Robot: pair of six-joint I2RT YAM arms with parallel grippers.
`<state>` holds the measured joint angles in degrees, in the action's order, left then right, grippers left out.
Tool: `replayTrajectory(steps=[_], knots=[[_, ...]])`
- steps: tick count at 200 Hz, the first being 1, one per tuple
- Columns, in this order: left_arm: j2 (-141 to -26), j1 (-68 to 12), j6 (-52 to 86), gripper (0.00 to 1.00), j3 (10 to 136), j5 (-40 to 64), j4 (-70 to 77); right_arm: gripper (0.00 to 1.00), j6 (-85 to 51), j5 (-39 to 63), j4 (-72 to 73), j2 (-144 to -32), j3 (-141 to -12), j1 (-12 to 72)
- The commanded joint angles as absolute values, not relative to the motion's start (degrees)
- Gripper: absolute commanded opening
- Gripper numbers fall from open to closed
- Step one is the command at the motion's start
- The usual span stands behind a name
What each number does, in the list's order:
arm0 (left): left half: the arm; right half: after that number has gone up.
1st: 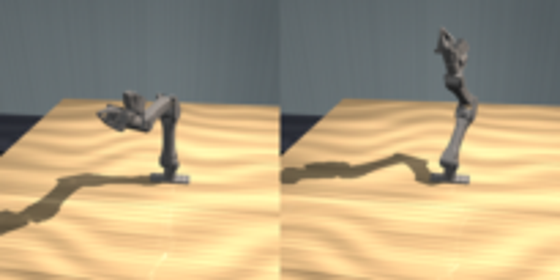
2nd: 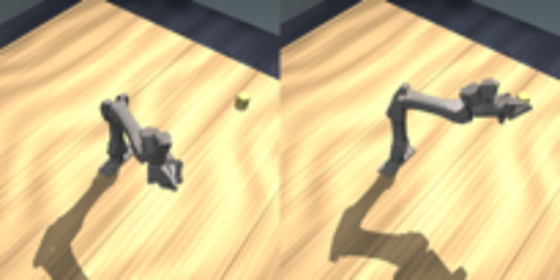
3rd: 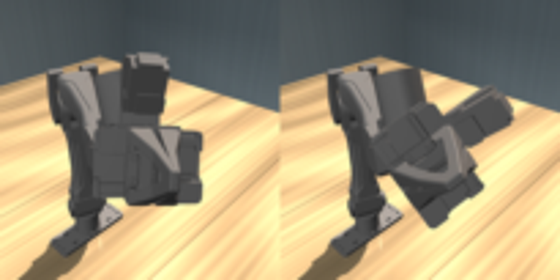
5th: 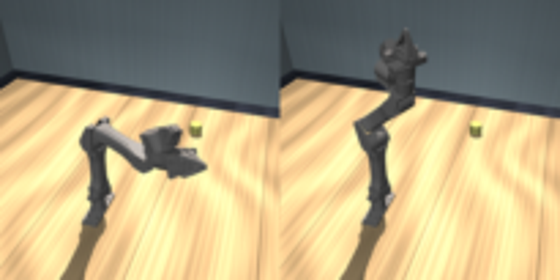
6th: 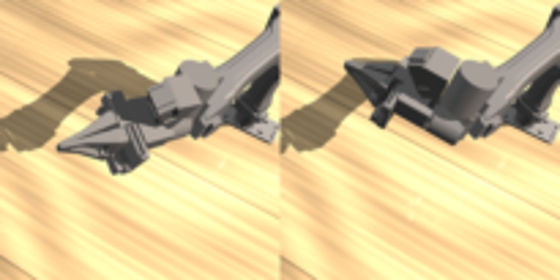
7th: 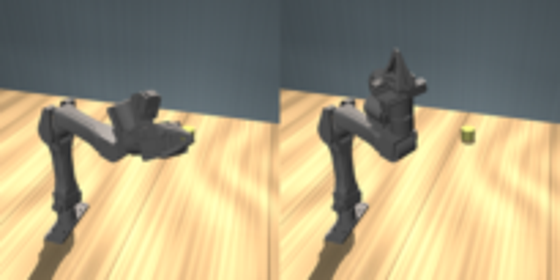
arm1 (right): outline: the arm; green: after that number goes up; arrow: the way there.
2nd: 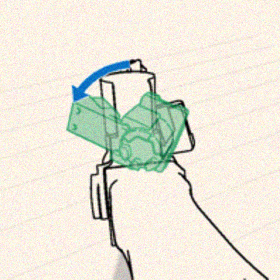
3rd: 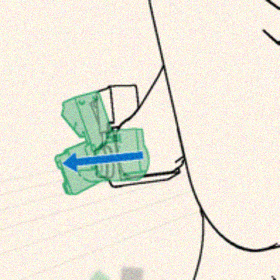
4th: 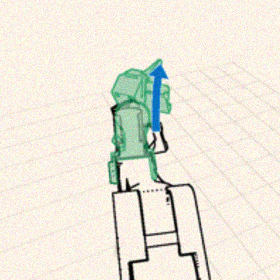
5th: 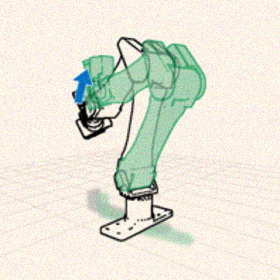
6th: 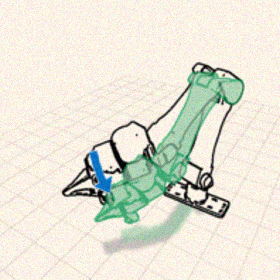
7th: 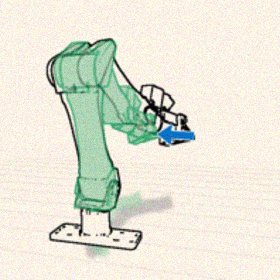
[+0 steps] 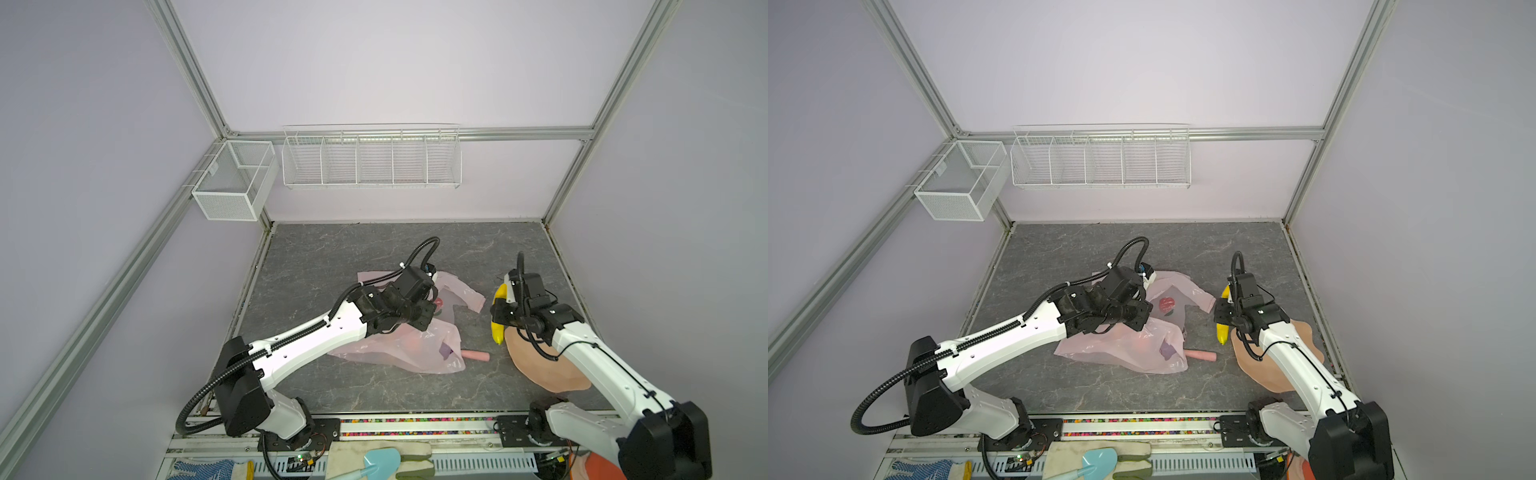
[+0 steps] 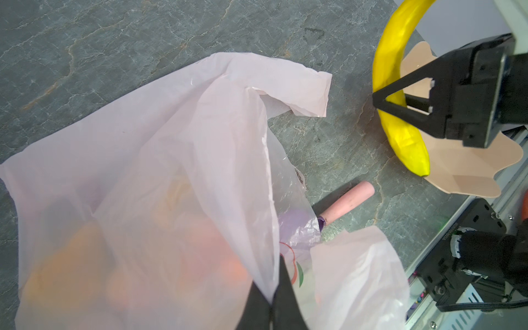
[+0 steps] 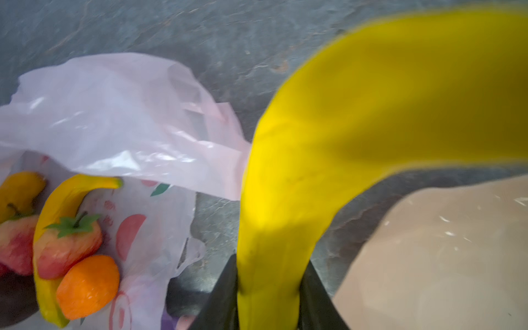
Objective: Place the fruits into the plastic bag
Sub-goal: Place the fruit in the plastic bag.
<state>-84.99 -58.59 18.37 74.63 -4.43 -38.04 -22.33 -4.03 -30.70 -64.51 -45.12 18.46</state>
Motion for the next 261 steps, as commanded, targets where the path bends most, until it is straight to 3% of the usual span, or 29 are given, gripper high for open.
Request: replayTrajectory(steps=[1, 79, 183, 261], knots=[[-85.34, -58.45, 18.8, 0.0, 75.32, -4.39, -38.32, 0.15, -16.76, -1.19, -29.8, -66.85, -47.77, 22.75], [-84.31, -58.45, 18.96, 0.0, 75.01, -5.04, -38.93, 0.13, -12.56, -3.29, -31.46, -76.31, -50.01, 37.85], [-84.29, -58.45, 18.37, 0.0, 75.4, -6.07, -38.61, 0.12, -13.09, 0.97, -30.2, -80.72, -51.5, 41.83], [-84.42, -58.45, 18.41, 0.0, 75.63, -5.19, -38.67, 0.12, -22.48, 9.47, -19.55, -86.1, -52.75, 41.95]])
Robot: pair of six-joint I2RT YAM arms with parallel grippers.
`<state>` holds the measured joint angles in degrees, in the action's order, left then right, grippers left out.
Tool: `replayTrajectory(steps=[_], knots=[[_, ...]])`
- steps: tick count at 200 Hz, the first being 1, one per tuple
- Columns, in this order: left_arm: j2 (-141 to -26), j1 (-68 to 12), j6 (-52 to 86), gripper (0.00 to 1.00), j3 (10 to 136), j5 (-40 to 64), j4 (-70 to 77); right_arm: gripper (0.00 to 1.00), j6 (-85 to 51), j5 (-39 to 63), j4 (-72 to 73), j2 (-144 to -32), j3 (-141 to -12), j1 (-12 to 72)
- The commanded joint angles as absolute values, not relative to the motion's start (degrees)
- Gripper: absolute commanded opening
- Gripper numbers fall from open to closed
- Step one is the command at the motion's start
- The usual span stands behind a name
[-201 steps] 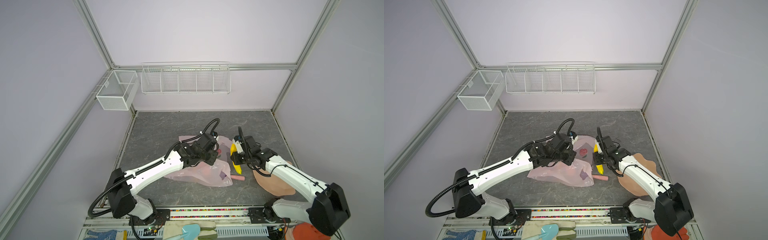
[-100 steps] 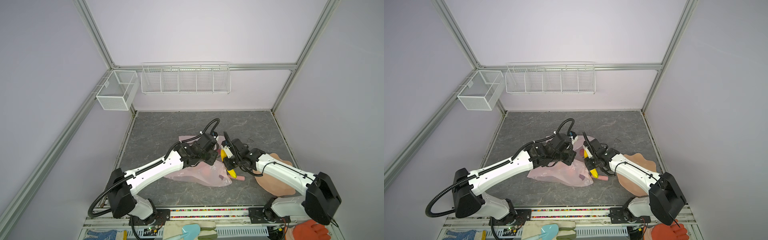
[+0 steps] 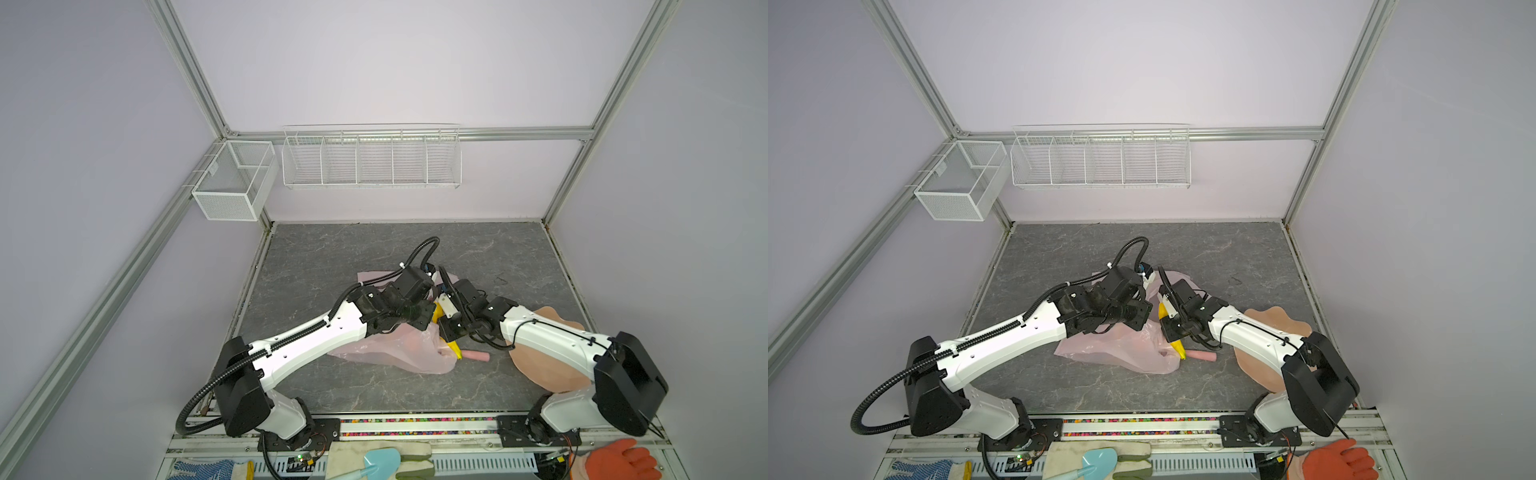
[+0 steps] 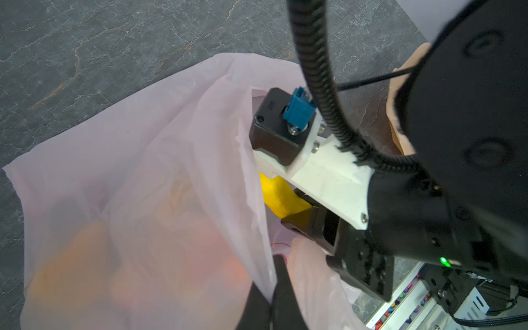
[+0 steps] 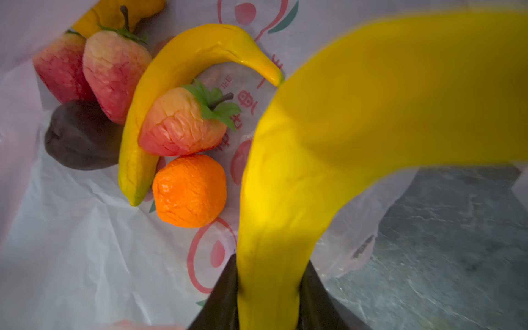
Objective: Place the fruits into the plastic bag
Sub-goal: Place the fruit in the plastic bag.
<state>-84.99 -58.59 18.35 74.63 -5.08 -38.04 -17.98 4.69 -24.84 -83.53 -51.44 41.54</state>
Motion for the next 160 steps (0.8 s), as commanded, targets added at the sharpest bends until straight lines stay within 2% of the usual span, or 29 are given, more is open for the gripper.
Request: replayTrajectory(steps=[1, 43, 76, 135, 160], knots=[[-84.4, -58.45, 18.44, 0.0, 75.61, -5.23, -38.72, 0.12, -22.67, 9.62, -19.44, -86.29, -52.78, 41.94], [-84.13, -58.44, 18.19, 0.0, 75.82, -5.87, -39.3, 0.12, -30.16, 14.25, -13.18, -91.86, -54.93, 41.95], [-83.37, -58.45, 18.28, 0.0, 75.04, -5.89, -39.03, 0.16, -36.93, 17.68, -6.67, -94.81, -55.06, 41.99], [-82.27, -58.45, 18.46, 0.0, 73.83, -7.28, -38.84, 0.37, -50.67, 24.15, 1.68, -100.54, -56.03, 42.58], [-81.78, -58.44, 18.69, 0.0, 73.41, -8.3, -39.13, 0.53, -52.35, 25.98, 1.18, -100.25, -56.18, 42.65]])
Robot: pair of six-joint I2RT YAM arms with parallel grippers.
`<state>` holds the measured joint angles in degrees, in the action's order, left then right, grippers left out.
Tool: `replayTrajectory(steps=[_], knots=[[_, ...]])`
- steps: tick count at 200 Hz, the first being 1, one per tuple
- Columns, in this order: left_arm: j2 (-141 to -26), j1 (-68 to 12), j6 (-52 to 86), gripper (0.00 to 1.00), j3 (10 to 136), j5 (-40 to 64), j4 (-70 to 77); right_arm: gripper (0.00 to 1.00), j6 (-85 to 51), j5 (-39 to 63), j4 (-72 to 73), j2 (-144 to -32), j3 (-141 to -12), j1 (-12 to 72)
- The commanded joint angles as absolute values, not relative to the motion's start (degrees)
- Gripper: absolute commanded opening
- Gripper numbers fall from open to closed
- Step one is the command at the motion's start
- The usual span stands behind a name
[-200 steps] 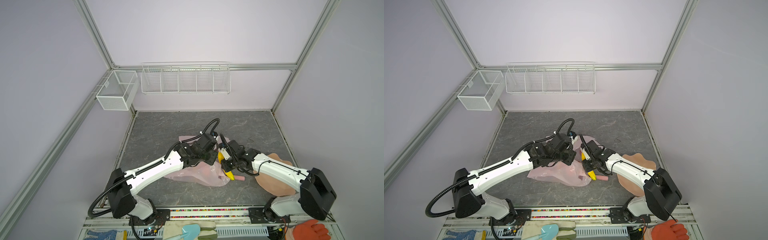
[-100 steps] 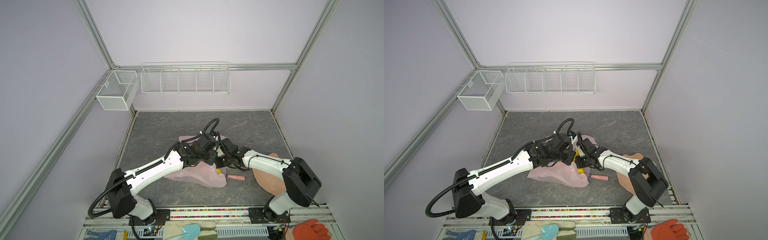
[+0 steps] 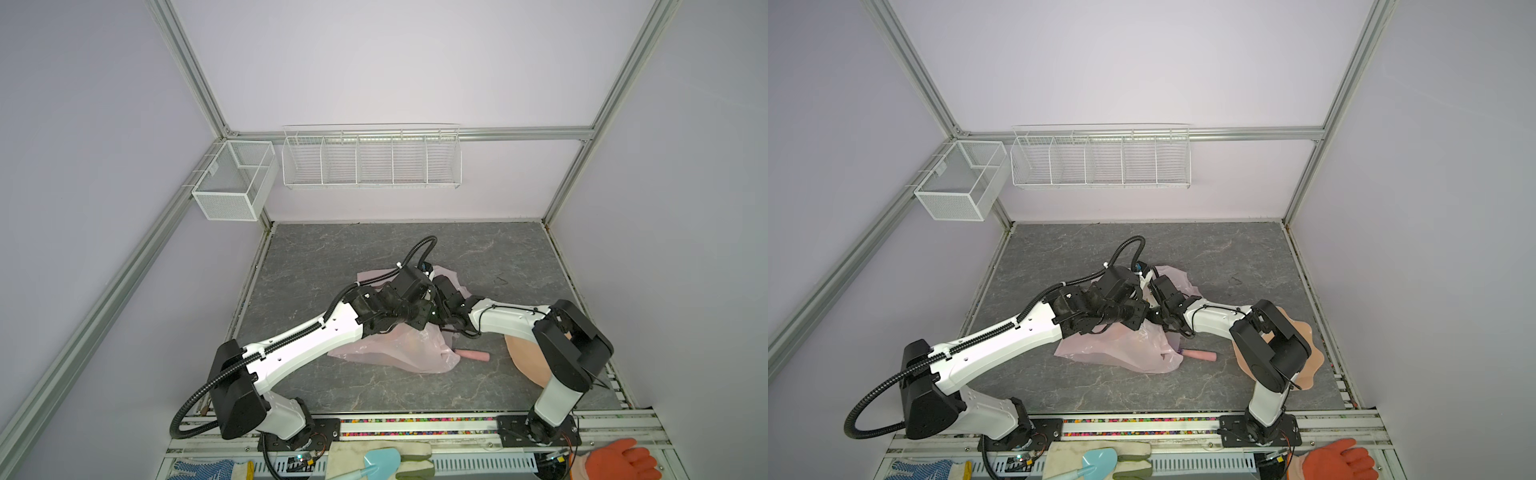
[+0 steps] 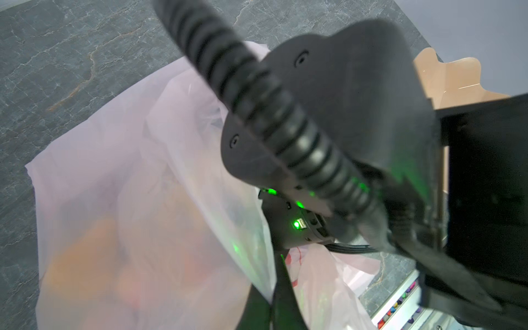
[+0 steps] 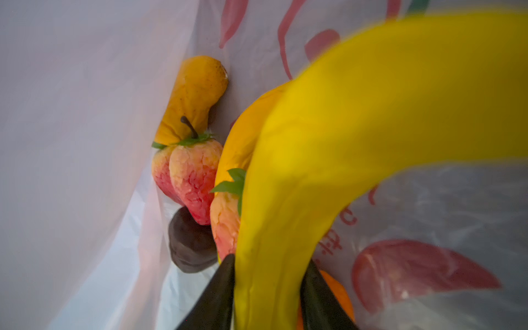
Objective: Place the fruits into the plastic bag
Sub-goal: Place the fruit in the plastic bag.
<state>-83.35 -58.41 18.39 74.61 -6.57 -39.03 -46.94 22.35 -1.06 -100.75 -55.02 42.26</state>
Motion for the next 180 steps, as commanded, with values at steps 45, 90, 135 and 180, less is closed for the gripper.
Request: replayTrajectory(steps=[45, 90, 135, 180], knots=[[-81.28, -58.36, 19.06, 0.0, 72.68, -9.42, -39.25, 0.83, -52.08, 27.25, -2.27, -97.06, -55.77, 42.55], [-80.33, -58.19, 19.6, 0.0, 71.68, -11.36, -39.69, 0.94, -47.5, 25.79, -12.36, -91.37, -54.79, 42.44], [-79.86, -58.01, 20.04, 0.0, 70.14, -11.59, -39.55, 0.97, -44.3, 22.9, -19.43, -85.54, -52.25, 41.71], [-80.06, -57.92, 20.38, 0.0, 69.78, -11.38, -39.46, 0.98, -38.29, 15.06, -32.74, -80.16, -54.33, 41.46]])
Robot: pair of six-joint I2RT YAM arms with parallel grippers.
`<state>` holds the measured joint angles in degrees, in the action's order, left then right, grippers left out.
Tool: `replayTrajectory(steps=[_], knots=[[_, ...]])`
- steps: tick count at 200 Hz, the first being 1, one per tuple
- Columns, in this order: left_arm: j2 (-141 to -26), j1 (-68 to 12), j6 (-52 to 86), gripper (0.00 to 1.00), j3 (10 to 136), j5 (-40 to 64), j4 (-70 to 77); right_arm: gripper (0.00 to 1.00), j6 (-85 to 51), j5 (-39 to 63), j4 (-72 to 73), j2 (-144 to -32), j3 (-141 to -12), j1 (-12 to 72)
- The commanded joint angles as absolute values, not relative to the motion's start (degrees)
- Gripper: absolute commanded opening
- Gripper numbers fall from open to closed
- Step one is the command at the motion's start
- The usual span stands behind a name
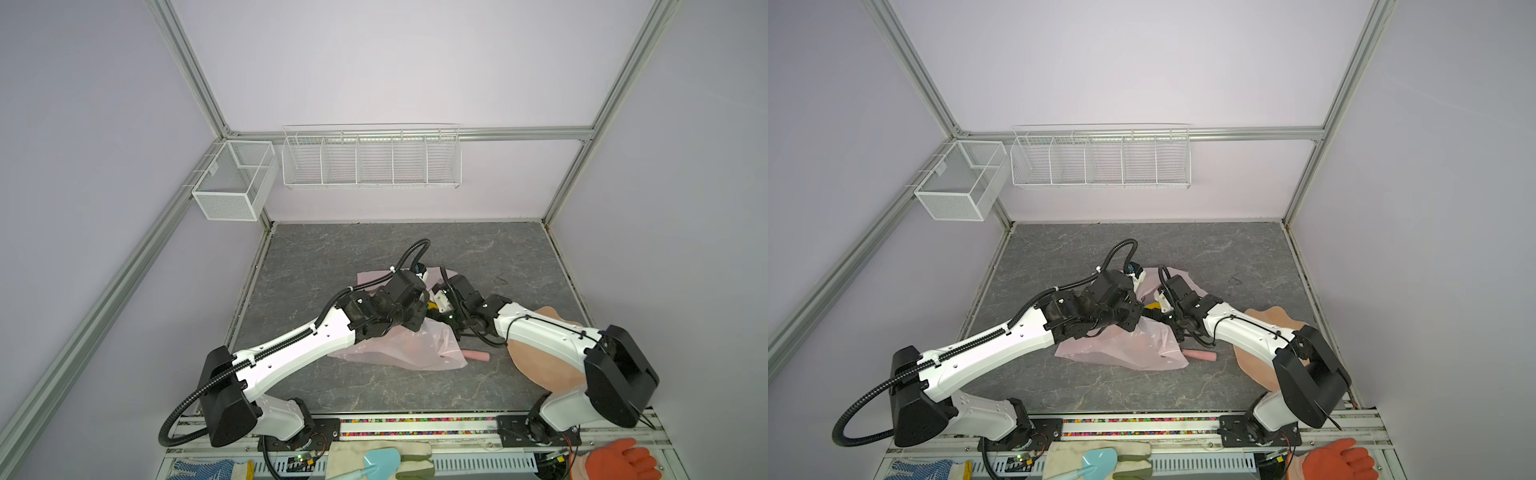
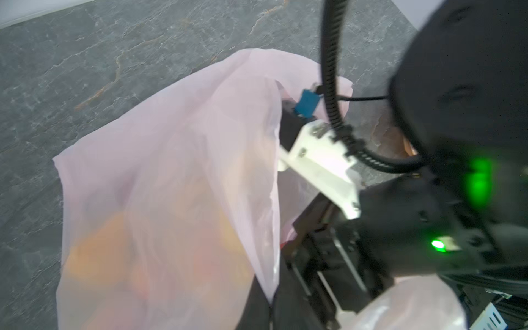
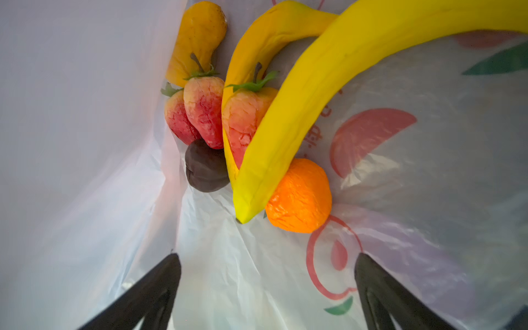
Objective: Place the fruits into the plastic bag
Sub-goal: Place the fruit in the plastic bag, then pick up the plastic bag from the center of the table.
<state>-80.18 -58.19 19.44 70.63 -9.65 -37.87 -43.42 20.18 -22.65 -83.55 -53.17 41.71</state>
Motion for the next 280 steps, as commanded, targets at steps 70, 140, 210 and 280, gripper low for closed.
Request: replayTrajectory(steps=[70, 140, 210, 280], knots=[[-80.12, -57.92, 19.68, 0.0, 69.83, -7.96, -38.32, 0.96, -31.08, -2.94, -47.19, -68.56, -55.04, 39.14], [-78.49, -57.92, 18.14, 0.36, 70.8, -2.49, -34.12, 0.94, -18.7, -11.03, -52.52, -64.81, -56.35, 35.03], [-77.32, -58.09, 13.9, 0.66, 77.02, 2.13, -35.33, 0.94, -9.73, -11.31, -45.15, -71.6, -57.93, 31.97], [-83.98, -63.41, 0.93, 0.75, 88.84, 5.67, -46.41, 0.94, -3.66, -9.2, -42.52, -79.38, -61.8, 28.78]])
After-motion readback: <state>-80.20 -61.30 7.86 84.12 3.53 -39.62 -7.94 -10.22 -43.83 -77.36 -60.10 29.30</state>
